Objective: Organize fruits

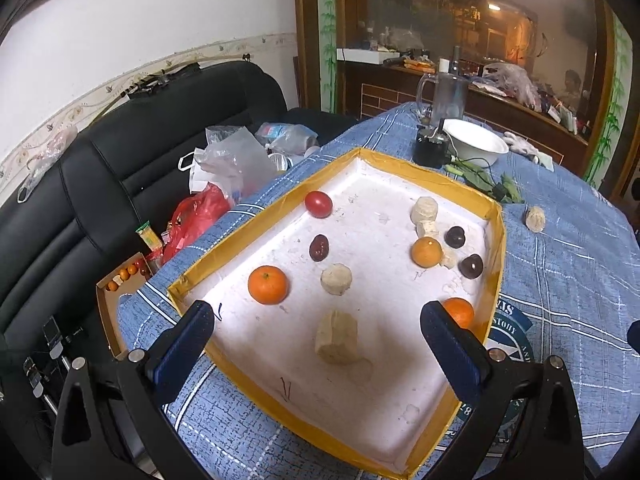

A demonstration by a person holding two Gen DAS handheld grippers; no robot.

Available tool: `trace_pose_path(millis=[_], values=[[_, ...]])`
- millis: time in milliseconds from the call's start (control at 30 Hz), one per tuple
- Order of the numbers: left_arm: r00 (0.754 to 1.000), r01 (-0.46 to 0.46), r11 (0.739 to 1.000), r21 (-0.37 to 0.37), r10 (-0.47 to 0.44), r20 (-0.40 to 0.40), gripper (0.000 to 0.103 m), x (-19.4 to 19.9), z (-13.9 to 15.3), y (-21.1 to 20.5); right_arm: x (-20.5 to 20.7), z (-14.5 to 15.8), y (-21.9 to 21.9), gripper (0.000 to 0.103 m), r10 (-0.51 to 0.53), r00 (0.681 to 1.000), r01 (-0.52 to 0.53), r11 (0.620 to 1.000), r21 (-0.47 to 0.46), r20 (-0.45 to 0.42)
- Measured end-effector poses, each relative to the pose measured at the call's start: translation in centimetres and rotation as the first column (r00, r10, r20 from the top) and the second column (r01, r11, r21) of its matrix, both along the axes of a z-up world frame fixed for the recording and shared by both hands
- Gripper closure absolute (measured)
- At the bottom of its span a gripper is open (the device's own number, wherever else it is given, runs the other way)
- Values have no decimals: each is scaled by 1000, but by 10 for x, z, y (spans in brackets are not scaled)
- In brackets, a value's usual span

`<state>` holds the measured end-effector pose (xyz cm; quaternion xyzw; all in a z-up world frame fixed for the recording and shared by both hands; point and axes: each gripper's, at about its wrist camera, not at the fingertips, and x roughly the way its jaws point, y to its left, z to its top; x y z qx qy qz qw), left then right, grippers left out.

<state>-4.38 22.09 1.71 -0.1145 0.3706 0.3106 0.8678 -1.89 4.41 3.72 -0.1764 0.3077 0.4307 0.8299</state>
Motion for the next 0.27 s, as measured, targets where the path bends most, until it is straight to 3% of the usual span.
trace_pose_path(millis=[267], values=[[1000,-3,1000,-2,3,13,0,1,1,0,-3,2,1,0,7,1000,-7,1000,0,6]])
